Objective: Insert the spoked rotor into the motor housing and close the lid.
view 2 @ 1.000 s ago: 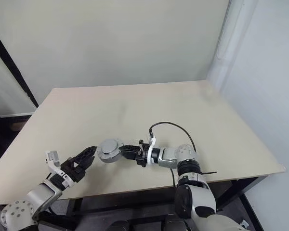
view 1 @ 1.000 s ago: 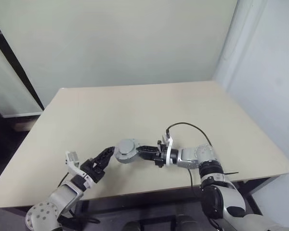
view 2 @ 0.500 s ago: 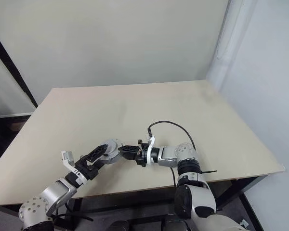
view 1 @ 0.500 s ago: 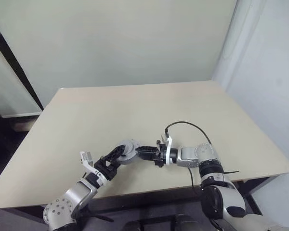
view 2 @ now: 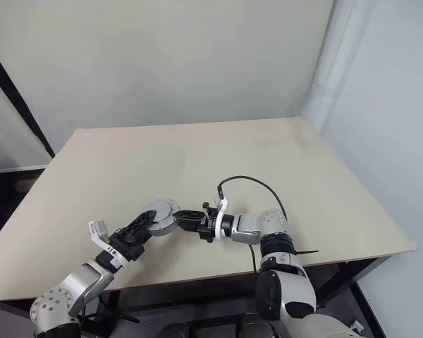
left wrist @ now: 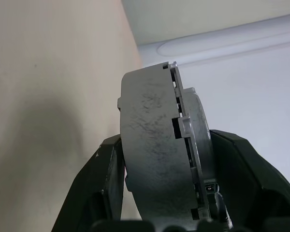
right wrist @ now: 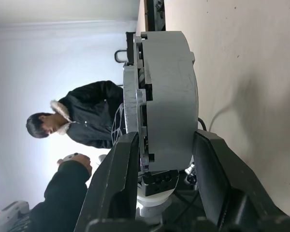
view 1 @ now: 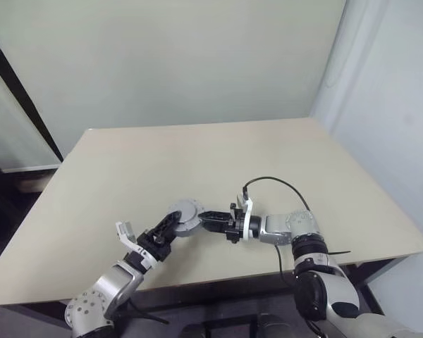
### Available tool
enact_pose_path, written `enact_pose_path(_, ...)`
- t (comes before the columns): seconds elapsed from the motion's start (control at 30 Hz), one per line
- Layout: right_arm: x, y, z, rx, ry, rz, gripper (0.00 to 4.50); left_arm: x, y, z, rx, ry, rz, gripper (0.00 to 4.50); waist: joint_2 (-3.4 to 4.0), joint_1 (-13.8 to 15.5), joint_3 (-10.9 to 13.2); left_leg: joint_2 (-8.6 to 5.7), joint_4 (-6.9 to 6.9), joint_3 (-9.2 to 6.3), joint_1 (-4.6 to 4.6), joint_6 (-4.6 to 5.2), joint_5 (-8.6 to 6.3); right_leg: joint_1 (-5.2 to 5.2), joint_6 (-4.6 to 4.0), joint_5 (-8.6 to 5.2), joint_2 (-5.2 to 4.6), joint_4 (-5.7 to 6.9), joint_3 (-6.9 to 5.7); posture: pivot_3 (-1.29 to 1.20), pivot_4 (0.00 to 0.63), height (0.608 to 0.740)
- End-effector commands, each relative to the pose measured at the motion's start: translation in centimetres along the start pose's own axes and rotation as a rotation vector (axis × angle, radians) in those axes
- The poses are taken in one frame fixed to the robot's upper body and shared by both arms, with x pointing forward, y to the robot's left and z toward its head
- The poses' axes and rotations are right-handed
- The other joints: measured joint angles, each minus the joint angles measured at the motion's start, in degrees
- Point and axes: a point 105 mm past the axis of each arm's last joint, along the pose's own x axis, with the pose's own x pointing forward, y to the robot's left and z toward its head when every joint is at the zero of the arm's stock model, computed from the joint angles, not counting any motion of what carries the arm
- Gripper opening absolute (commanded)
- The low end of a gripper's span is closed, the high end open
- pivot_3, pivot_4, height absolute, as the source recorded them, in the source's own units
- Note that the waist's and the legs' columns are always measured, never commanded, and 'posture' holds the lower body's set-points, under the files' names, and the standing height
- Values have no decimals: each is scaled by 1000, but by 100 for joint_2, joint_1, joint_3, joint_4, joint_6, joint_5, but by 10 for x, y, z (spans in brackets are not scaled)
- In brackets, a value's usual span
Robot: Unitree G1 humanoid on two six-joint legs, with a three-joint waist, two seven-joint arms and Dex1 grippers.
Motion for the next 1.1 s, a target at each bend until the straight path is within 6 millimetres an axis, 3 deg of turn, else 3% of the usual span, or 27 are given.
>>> enact_pose_path(0.03, 17, 31, -11, -21, 61, 144, 1393, 6, -12, 1, 19, 9, -47, 2332, 0, 0, 0, 0, 0, 0, 0, 0, 0, 0, 0, 0, 0, 0, 0, 0, 0, 740)
enact_pose_path(0.3, 16, 31, -3, -117, -25, 148, 1393, 9, -14, 3, 6, -13, -69, 2269, 0, 6, 0, 0, 2, -1, -3, 0, 0, 0, 0, 0, 0, -1, 0, 0, 0, 740)
enact_pose_path(0.43, 13, 35, -7, -112, 7, 185, 2696, 12, -13, 8, 0, -63, -75, 2181, 0, 5, 0, 0, 4, 0, -5, 0, 0, -1, 0, 0, 0, -3, 0, 0, 0, 740)
enact_pose_path(0.6, 14, 27, 6, -97, -77, 132, 4462, 13, -12, 12, -2, -97, -76, 1970, 0, 6, 0, 0, 5, 0, -5, 0, 0, -1, 0, 0, 0, -3, 0, 0, 0, 740)
enact_pose_path(0.9, 13, 24, 9, -137, -94, 97, 4500, 13, -13, 20, 8, -135, -82, 1970, 1, -3, 1, 0, -1, -1, -6, 3, -2, -4, 0, 0, 0, -3, -1, 0, 0, 740)
enact_pose_path(1.03, 12, 20, 15, -258, -137, 45, 4500, 15, -15, 26, 36, -157, -75, 1970, 1, -1, 1, 0, 0, -1, -6, 3, -2, -4, 0, 0, 0, -4, -1, 0, 0, 740)
enact_pose_path(1.1, 10, 18, 22, -404, -181, -13, 4500, 15, -18, 32, 85, -178, -59, 1970, 1, -1, 1, 0, 1, -1, -6, 3, -2, -4, 0, 0, 0, -3, -2, 0, 0, 740)
